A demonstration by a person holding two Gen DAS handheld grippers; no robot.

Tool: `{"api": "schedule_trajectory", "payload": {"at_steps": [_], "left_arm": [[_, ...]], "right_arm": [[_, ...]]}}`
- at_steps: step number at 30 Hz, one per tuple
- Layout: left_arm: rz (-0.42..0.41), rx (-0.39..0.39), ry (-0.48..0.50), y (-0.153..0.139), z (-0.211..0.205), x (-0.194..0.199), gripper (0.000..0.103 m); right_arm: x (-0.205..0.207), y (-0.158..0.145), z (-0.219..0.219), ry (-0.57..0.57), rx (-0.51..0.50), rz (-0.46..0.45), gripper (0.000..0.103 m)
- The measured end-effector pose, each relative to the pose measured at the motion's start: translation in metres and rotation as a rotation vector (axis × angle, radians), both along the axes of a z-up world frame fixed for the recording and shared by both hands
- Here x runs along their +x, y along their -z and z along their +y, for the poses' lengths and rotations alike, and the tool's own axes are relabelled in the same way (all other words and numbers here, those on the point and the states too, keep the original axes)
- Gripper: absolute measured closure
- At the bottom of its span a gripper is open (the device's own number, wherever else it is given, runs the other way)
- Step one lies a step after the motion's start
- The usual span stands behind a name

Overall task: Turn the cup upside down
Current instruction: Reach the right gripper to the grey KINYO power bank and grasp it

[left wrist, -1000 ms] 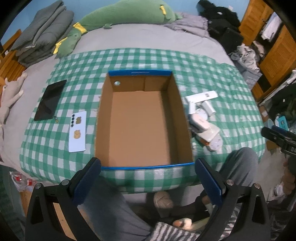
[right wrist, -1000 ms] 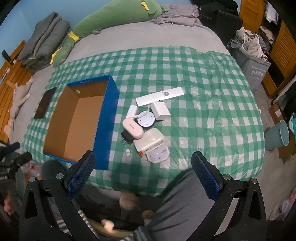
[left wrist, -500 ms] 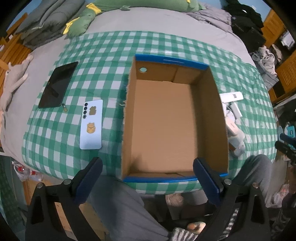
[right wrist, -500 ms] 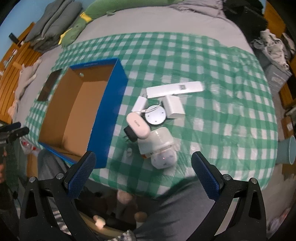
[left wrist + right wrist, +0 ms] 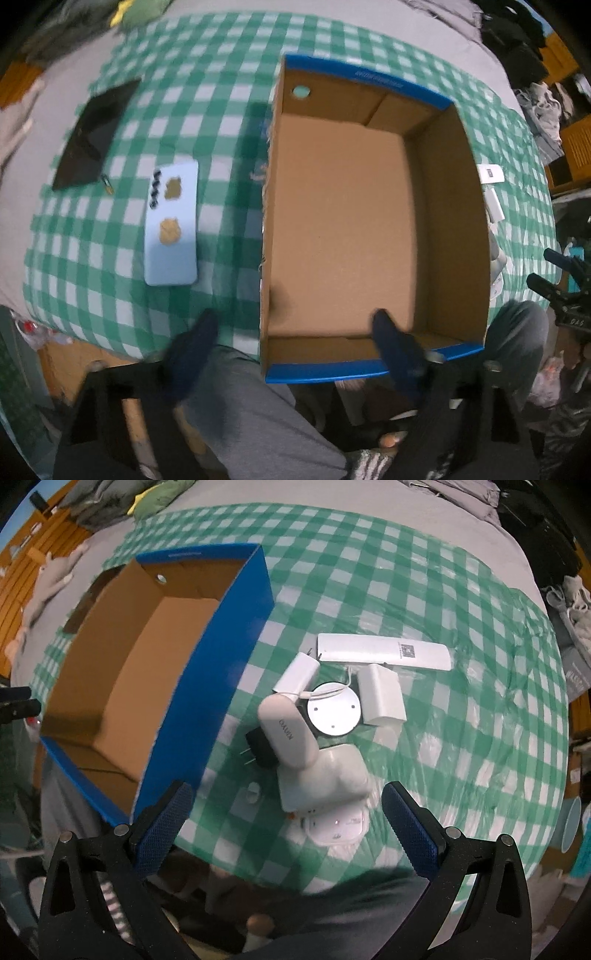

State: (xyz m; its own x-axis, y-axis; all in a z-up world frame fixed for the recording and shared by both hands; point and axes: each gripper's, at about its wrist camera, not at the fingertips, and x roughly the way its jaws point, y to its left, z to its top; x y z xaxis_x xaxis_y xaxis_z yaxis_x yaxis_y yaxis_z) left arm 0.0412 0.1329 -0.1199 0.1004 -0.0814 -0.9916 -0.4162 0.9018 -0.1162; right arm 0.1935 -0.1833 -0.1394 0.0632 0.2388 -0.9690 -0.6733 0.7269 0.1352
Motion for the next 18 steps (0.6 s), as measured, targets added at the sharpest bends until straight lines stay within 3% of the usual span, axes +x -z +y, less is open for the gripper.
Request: {"api": "schedule_trajectory", "payload": {"at_steps": [3, 7, 12, 18], "left_arm": [[0.033, -0.074, -0.028, 0.014, 0.009, 0.003, 0.048], [0.085, -0.058, -0.004, 0.023, 0.010, 0.007, 0.048], [0.102, -0.046, 0.006, 0.026, 0.012, 0.008, 0.071], [0.123, -0.019, 0.034, 0.028, 0.010, 0.013, 0.084]], "right_arm": [[0.005, 0.013, 0.005, -0.030, -0.034, 0.005, 0.006], [0.012, 0.028, 0.011, -0.044, -0.053, 0.027, 0.006], [0.024, 0.046, 0.016, -0.030, -0.092, 0.027, 0.007], [0.036, 0.062, 0.024, -0.070, -0.125, 0.043, 0.021]]}}
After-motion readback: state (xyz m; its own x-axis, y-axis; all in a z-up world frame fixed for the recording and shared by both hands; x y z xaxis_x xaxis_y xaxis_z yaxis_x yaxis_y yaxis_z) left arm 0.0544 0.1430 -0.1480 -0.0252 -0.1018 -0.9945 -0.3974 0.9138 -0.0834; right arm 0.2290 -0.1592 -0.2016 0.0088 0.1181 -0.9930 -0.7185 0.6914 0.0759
